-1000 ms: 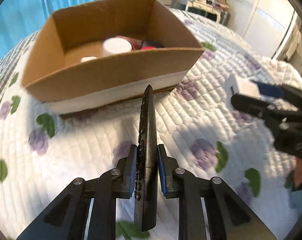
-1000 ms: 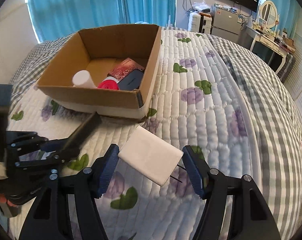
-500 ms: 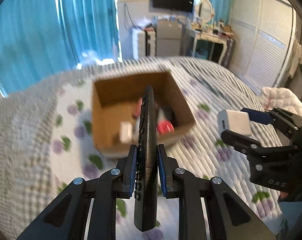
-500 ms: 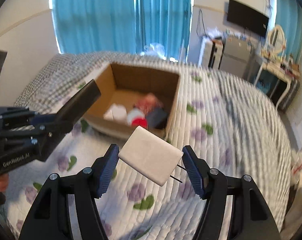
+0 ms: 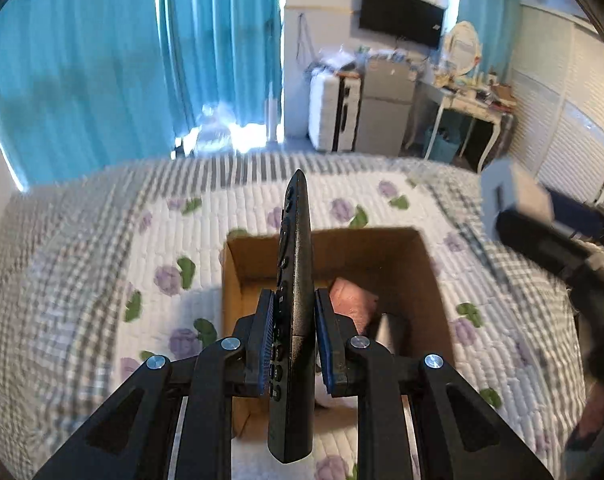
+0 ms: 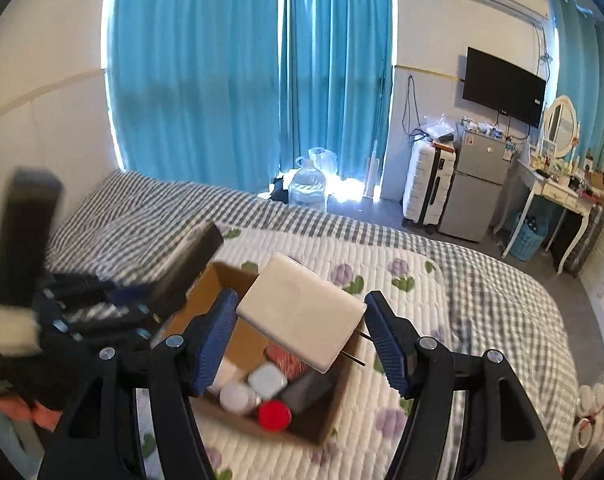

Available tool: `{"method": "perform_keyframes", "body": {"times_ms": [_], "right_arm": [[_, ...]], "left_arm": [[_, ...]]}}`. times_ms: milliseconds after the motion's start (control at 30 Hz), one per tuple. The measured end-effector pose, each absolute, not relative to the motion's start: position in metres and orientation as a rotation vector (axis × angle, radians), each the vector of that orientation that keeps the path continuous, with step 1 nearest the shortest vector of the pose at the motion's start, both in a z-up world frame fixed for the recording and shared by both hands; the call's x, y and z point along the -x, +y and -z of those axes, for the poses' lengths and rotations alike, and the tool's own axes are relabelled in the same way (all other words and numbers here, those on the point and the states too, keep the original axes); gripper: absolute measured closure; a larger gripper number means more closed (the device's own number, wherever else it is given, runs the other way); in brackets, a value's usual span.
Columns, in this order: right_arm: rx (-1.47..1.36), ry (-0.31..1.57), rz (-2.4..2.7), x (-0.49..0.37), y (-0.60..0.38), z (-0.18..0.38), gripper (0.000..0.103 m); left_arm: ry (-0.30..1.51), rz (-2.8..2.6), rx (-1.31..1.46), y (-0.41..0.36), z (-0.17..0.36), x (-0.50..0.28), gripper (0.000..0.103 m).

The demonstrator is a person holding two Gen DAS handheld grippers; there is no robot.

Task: Organize rigid objects
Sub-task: 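Lower the charger and remote into the box and open both tools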

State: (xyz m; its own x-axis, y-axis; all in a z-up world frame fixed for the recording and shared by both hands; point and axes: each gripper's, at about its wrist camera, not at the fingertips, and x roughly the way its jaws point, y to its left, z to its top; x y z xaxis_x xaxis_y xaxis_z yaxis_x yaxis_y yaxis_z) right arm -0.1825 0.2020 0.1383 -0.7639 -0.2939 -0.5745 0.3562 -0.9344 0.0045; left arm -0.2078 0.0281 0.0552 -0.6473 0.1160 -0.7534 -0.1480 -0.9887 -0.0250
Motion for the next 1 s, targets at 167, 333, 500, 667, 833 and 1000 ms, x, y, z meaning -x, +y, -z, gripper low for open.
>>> {"method": "perform_keyframes", "body": {"times_ms": [167,333,500,667,833,1000], "right_arm": [[-0.898,0.104,2.636,0.222,0.198,-0.110,0.038],[-0.986,0.101,2.601,0.244,0.199,-0.066,0.038],[-1.039,0.109,2.582,0.251,0.205,-0.045,0.038],[-1.008,0.093,2.605,0.241,0.210,-0.058,0.038],[-1.000,0.099,2.602,0.236,0.197,-0.063,0.038],[-1.080,0.166,2.568,0.253,0.167,-0.030,0.038]], "left_arm": [[0.081,-2.659,1.386,0.030,0.000,0.235,0.083],[0.119,-2.641,1.463,0.031,0.032,0.250,0.083],[0.131,-2.652,1.351,0.034,0.014,0.245,0.081],[0.124,-2.748,1.224,0.022,-0.022,0.227,0.081],[0.097,-2.840,1.126,0.000,-0.040,0.211,0.081],[0.113,-2.903,0.999,-0.016,-0.035,0.203,0.081]]}}
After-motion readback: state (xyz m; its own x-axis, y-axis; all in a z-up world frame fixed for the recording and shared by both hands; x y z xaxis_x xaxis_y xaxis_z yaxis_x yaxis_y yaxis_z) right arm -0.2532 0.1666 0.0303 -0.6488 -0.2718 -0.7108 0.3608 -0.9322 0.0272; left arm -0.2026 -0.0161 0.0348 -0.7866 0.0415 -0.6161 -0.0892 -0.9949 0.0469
